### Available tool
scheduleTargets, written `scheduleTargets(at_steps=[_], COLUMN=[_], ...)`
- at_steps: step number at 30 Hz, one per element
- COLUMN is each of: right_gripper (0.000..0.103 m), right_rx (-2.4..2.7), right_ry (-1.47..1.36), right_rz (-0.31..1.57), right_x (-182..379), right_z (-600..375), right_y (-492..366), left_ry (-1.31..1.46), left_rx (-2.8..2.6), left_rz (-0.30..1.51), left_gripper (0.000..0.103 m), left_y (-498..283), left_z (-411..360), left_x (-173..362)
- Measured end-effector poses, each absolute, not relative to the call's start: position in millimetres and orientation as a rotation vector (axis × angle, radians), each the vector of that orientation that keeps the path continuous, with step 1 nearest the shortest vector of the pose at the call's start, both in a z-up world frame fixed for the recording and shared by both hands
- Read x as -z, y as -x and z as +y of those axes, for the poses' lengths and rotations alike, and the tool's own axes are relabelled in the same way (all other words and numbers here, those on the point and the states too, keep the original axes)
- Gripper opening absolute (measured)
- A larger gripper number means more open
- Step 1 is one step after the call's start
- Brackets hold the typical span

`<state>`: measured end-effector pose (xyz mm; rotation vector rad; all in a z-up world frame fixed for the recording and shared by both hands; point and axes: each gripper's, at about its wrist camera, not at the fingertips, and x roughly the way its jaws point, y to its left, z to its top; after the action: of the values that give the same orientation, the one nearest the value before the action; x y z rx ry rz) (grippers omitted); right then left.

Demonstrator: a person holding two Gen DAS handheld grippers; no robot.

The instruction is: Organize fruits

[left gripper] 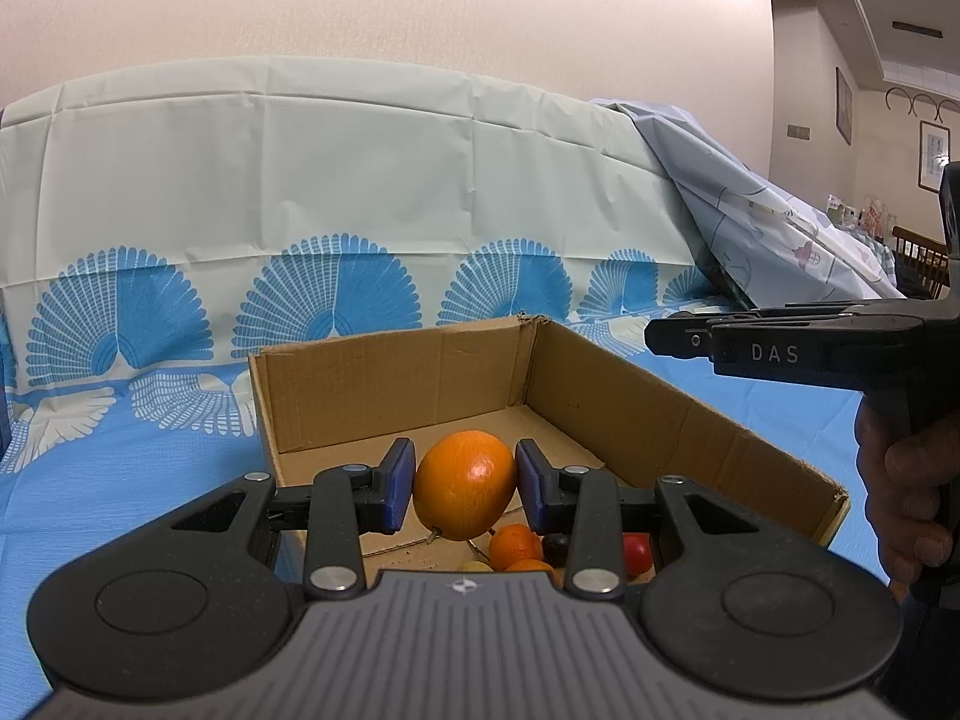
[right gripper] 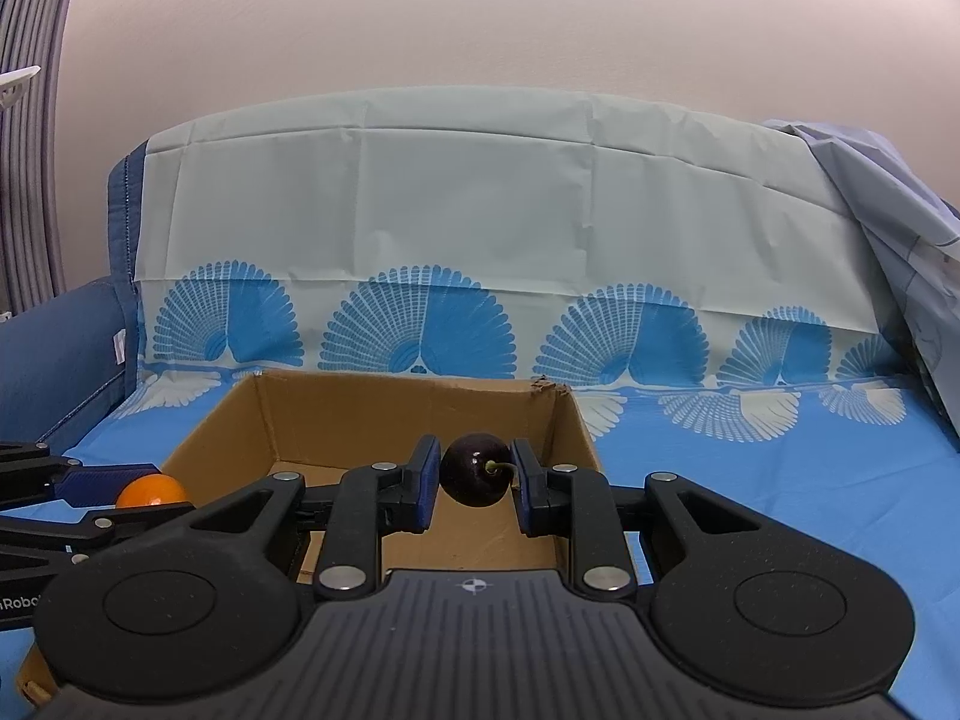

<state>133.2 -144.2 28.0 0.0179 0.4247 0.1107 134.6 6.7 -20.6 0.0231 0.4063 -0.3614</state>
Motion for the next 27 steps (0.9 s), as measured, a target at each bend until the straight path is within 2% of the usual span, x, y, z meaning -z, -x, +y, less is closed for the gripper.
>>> scheduleTargets(at_steps=[5, 7, 8, 10, 15, 19, 20, 22, 24, 27], right_gripper=[0.027, 0.030, 0.043, 0.058, 0.074, 0.099, 0.102, 0.102, 0.102, 0.102], right_rx=[-0.114, -0.120, -0.125, -0.116, -0.118, -0.106, -0.103, -0.097, -0.090, -0.068], right_ry=[-0.016, -0.024, -0.028, -0.011, -0.018, 0.008, 0.013, 0.024, 0.027, 0.009], right_rz=[0.430, 0.445, 0.458, 0.448, 0.431, 0.399, 0.390, 0.370, 0.357, 0.361], right_x=[-28, -27, -26, -27, -31, -37, -39, -43, -48, -51], right_z=[-143, -144, -144, -141, -135, -127, -126, -125, -125, -128], right_y=[-133, -135, -137, -136, -130, -117, -113, -102, -90, -71], left_ry=[-0.018, -0.016, -0.016, -0.019, -0.027, -0.039, -0.043, -0.059, -0.081, -0.098], left_rx=[0.364, 0.371, 0.364, 0.353, 0.335, 0.313, 0.313, 0.318, 0.319, 0.302], left_rz=[0.407, 0.416, 0.417, 0.409, 0.376, 0.378, 0.381, 0.389, 0.387, 0.367], left_gripper=[0.041, 0.060, 0.076, 0.077, 0.078, 0.084, 0.086, 0.087, 0.092, 0.092], left_y=[-135, -136, -136, -135, -125, -111, -106, -95, -82, -62], left_z=[7, 6, 6, 6, 11, 18, 19, 21, 22, 23], left_x=[21, 21, 22, 22, 21, 17, 17, 14, 12, 6])
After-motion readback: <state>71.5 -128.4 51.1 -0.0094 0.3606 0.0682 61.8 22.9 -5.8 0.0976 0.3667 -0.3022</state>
